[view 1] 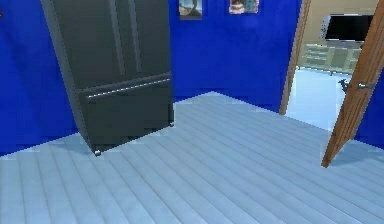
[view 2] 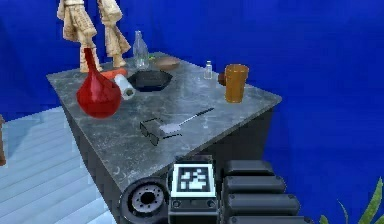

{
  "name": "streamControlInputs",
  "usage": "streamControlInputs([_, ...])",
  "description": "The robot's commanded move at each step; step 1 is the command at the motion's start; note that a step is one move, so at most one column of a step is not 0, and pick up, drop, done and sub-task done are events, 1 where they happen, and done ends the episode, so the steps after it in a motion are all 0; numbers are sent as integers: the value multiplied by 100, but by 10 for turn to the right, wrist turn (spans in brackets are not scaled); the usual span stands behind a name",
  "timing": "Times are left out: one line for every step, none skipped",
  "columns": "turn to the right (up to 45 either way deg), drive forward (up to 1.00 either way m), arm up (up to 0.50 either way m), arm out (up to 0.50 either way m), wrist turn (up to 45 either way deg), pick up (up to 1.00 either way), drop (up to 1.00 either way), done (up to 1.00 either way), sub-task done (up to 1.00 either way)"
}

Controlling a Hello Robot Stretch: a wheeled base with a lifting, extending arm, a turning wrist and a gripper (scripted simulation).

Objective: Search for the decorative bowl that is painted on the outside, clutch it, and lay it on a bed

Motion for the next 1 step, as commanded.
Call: streamControlInputs([150,0,0,0,0,0,0,0,0])
